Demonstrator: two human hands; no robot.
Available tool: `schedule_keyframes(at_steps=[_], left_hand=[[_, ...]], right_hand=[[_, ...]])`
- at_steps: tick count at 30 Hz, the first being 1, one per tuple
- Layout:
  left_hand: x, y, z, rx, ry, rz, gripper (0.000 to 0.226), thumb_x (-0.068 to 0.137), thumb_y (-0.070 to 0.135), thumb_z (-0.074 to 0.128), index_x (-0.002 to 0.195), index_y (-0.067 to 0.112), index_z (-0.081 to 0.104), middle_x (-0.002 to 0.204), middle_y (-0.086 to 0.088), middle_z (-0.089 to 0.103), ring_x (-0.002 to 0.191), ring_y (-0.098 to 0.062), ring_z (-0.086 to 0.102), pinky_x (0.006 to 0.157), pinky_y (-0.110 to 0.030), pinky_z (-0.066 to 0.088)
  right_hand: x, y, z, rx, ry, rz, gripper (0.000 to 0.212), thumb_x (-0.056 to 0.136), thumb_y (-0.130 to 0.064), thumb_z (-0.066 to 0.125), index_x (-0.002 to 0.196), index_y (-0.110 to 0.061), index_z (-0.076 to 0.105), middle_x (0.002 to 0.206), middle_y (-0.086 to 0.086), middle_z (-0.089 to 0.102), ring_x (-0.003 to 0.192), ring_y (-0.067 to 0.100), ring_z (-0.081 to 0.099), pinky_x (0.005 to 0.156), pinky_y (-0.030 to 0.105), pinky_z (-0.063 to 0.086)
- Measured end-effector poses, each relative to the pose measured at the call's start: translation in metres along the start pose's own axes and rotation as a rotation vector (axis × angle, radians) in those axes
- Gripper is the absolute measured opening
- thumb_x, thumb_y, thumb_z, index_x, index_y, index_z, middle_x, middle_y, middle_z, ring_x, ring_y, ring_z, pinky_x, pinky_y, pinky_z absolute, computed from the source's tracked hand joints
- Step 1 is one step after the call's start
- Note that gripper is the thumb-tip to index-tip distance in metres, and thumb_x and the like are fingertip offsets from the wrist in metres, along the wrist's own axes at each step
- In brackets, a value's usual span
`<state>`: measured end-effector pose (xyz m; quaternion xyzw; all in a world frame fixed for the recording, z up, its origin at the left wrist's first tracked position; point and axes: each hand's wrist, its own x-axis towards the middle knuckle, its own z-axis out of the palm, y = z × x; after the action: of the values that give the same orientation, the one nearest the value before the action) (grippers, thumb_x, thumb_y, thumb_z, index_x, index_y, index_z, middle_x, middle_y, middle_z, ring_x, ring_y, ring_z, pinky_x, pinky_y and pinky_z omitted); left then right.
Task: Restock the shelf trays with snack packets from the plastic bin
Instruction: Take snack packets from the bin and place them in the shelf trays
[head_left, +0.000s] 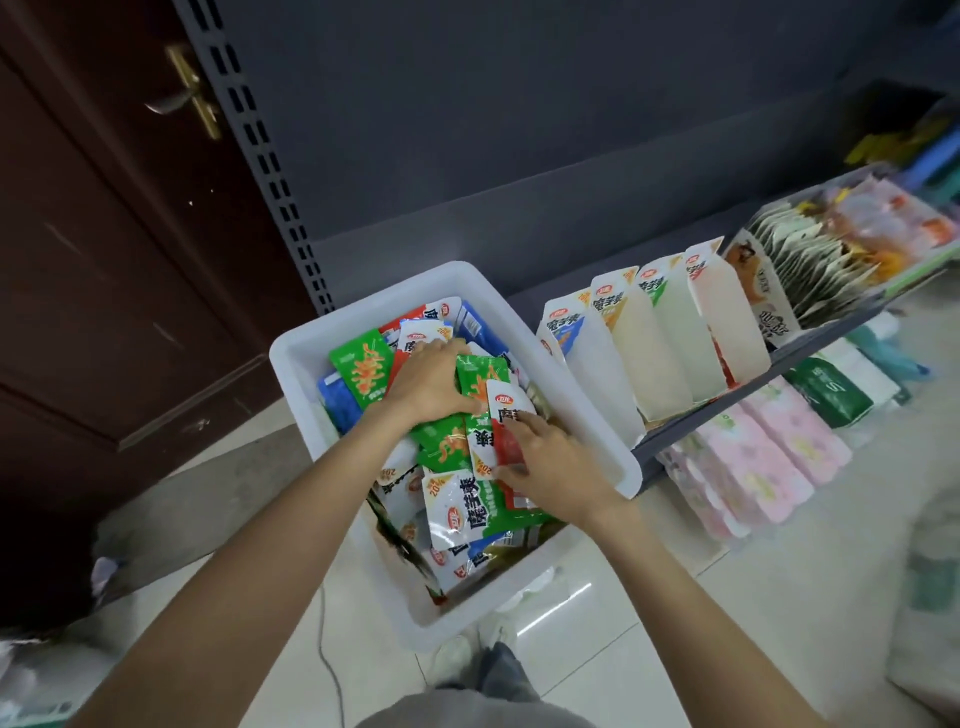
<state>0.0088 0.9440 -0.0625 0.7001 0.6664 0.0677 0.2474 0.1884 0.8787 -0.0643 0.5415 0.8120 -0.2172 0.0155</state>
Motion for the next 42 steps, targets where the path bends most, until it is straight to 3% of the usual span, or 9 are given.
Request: schedule_keyframes(at_steps=[5,8,12,14,17,22,27,30,42], left_hand=[[-0.013,0.000,-0.002,-0.313,0.087,-0.070,0.058,0.074,0.024,0.079,0.121,0.016,0.046,0.123,-0.004,0.059,0.106,-0.021,0.059,0.089,-0.032,0.045],[-0.043,-0.001,-0.022,-0.349,0.357,-0.068,0.052,0.081,0.018,0.072,0.125,0.023,0.046,0.120,-0.003,0.055,0.101,-0.022,0.059,0.091,-0.040,0.048],[-0.081,0.014,-0.059,-0.750,0.670,0.000,0.041,0.085,0.010,0.068,0.112,0.032,0.046,0.109,0.010,0.058,0.098,-0.012,0.062,0.084,-0.037,0.054],[-0.093,0.035,-0.063,-1.110,0.647,-0.022,0.039,0.086,0.003,0.064,0.109,0.027,0.044,0.108,0.007,0.060,0.098,-0.013,0.065,0.078,-0.032,0.055],[-0.107,0.072,-0.055,-1.467,0.506,-0.072,0.041,0.086,-0.007,0.057,0.111,0.018,0.039,0.111,0.000,0.060,0.095,-0.014,0.067,0.072,-0.024,0.055],[-0.109,0.125,-0.017,-0.996,0.371,0.089,0.055,0.073,0.000,0.076,0.108,0.036,0.052,0.105,0.016,0.064,0.096,-0.013,0.066,0.085,-0.039,0.053],[-0.085,0.203,0.020,-0.766,0.340,0.176,0.028,0.082,0.015,0.070,0.097,0.037,0.060,0.101,0.023,0.064,0.086,0.013,0.058,0.076,-0.010,0.042],[-0.067,0.242,0.046,-0.611,0.383,0.174,0.030,0.082,0.018,0.072,0.094,0.042,0.059,0.097,0.035,0.060,0.093,0.016,0.055,0.083,-0.010,0.041],[0.028,0.259,0.096,-0.448,0.611,-0.186,0.038,0.084,0.025,0.069,0.118,0.022,0.054,0.095,0.017,0.054,0.081,-0.004,0.056,0.072,-0.022,0.047]], right_hand=[[0.000,0.007,0.001,0.004,0.005,0.019,0.057,0.091,-0.041,0.054,0.141,-0.018,0.038,0.145,0.003,0.037,0.130,0.029,0.039,0.100,0.042,0.042],[-0.004,0.009,-0.001,0.065,0.048,0.022,0.059,0.092,-0.046,0.052,0.142,-0.020,0.036,0.149,0.002,0.031,0.135,0.025,0.031,0.107,0.039,0.034],[-0.017,-0.004,-0.031,0.738,0.284,0.005,0.056,0.088,-0.044,0.058,0.139,-0.029,0.040,0.137,-0.009,0.047,0.123,0.003,0.048,0.102,0.022,0.039],[-0.024,-0.010,-0.053,1.149,0.310,0.041,0.061,0.083,-0.041,0.067,0.137,-0.031,0.041,0.128,-0.011,0.055,0.114,-0.002,0.055,0.095,0.018,0.046],[-0.036,-0.002,-0.079,1.538,0.244,0.105,0.062,0.078,-0.030,0.072,0.132,-0.023,0.044,0.117,0.003,0.065,0.103,0.015,0.067,0.081,0.032,0.057],[-0.062,0.055,-0.100,1.541,0.394,0.058,0.021,0.091,-0.012,0.057,0.111,-0.012,0.064,0.097,0.000,0.073,0.087,0.013,0.069,0.058,0.024,0.055],[-0.096,0.154,-0.127,1.423,0.391,-0.012,0.021,0.094,-0.008,0.053,0.112,-0.011,0.064,0.098,0.002,0.073,0.089,0.016,0.069,0.064,0.024,0.056],[-0.110,0.206,-0.146,1.282,0.406,-0.056,0.022,0.096,-0.008,0.051,0.114,-0.012,0.063,0.101,0.001,0.073,0.094,0.016,0.069,0.072,0.027,0.057],[-0.031,0.298,-0.205,0.859,0.550,-0.193,0.012,0.099,-0.012,0.046,0.108,-0.017,0.053,0.092,-0.014,0.064,0.081,-0.003,0.066,0.060,0.018,0.054]])
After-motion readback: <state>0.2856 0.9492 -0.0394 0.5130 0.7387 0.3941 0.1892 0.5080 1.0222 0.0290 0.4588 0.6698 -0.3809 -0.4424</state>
